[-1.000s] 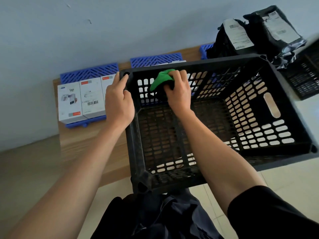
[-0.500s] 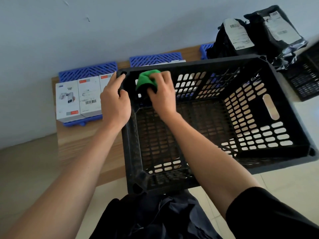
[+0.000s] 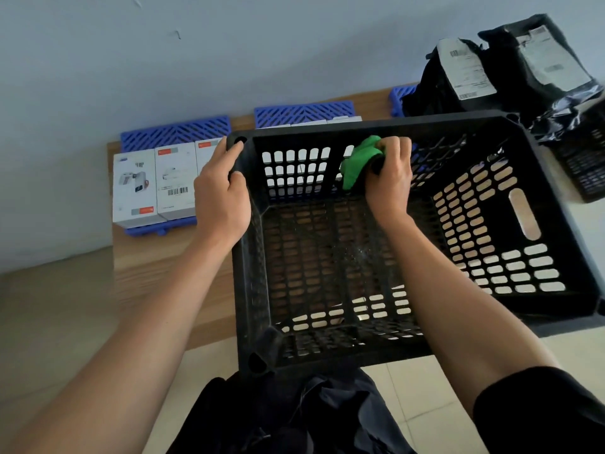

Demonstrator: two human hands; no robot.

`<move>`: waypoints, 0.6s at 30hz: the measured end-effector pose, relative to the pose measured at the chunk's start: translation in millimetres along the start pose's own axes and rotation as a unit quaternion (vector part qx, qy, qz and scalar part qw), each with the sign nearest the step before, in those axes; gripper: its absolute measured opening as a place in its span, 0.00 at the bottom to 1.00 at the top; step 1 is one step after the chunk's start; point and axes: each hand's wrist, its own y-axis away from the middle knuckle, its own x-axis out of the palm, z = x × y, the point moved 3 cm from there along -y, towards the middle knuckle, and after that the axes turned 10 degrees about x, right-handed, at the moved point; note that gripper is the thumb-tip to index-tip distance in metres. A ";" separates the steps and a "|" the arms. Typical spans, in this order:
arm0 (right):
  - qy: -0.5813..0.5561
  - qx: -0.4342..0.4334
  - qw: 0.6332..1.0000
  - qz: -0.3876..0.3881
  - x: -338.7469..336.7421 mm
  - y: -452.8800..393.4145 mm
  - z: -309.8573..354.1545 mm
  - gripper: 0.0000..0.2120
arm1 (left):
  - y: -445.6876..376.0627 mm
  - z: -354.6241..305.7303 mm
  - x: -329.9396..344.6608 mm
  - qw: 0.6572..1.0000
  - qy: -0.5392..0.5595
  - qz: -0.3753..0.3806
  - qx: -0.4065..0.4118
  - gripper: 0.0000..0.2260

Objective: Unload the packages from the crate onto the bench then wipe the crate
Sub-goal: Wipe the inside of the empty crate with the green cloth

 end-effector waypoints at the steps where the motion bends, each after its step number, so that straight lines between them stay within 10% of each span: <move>1: 0.008 -0.017 1.000 0.015 0.4 2.2 0.6 0.14 | -0.1 -0.2 0.4 1.000 0.000 -0.003 -0.002 0.22; 7: -0.014 -0.134 0.982 0.129 38.8 35.1 58.6 0.14 | 0.3 -0.3 0.3 1.000 -0.006 -0.002 -0.009 0.23; 18: -0.215 0.181 0.958 0.052 112.8 69.9 106.6 0.13 | 0.2 -2.7 -1.7 1.000 0.023 0.007 -0.013 0.24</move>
